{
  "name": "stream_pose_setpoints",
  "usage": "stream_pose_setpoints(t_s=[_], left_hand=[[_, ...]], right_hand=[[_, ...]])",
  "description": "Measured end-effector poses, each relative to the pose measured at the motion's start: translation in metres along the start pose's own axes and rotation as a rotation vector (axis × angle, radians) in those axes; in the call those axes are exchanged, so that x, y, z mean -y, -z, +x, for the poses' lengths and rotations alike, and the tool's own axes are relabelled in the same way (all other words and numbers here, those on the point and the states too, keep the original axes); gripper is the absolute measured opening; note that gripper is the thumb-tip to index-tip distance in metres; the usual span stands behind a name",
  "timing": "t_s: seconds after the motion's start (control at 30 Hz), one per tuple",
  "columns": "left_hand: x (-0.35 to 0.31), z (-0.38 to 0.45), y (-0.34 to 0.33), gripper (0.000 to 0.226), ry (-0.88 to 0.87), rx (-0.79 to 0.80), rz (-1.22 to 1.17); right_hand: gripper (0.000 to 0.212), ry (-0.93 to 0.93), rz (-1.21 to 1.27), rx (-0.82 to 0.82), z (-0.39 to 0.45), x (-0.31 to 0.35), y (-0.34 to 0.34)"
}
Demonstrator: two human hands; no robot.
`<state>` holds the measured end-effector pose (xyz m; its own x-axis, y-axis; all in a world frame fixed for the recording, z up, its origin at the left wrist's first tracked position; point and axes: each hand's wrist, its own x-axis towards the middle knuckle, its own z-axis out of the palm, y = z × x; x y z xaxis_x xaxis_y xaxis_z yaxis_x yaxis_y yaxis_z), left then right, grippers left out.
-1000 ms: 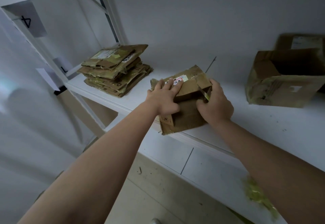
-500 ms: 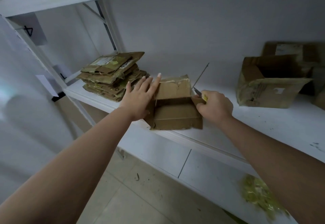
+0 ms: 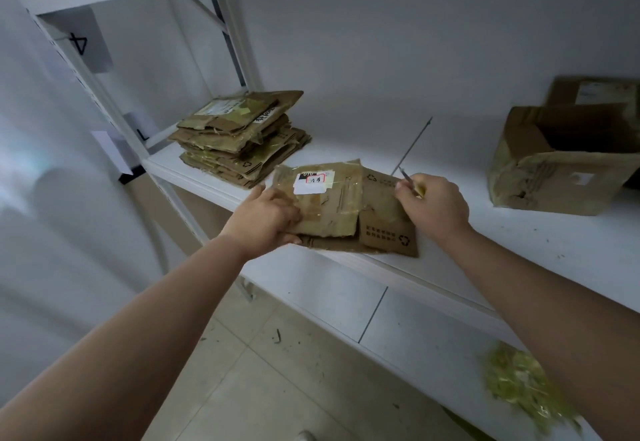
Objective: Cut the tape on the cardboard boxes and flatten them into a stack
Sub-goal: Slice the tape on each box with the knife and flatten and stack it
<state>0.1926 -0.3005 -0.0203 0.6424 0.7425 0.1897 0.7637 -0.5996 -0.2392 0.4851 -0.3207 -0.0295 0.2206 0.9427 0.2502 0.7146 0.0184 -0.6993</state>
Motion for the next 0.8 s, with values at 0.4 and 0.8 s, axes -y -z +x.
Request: stream_pose_setpoints(t_s=[0.4, 0.8], left_hand=[[0.006, 0.044, 0.016, 0.077, 0.273, -0.024, -0.274], [-0.025, 0.112, 0.042, 0.056, 0.222, 0.023, -0.309]], right_hand=[[0.027, -0.031, 0.066, -0.049, 0.010, 0.005, -0.014], [0.021, -0.042, 0.018, -0.308, 0.044, 0.013, -0.011]])
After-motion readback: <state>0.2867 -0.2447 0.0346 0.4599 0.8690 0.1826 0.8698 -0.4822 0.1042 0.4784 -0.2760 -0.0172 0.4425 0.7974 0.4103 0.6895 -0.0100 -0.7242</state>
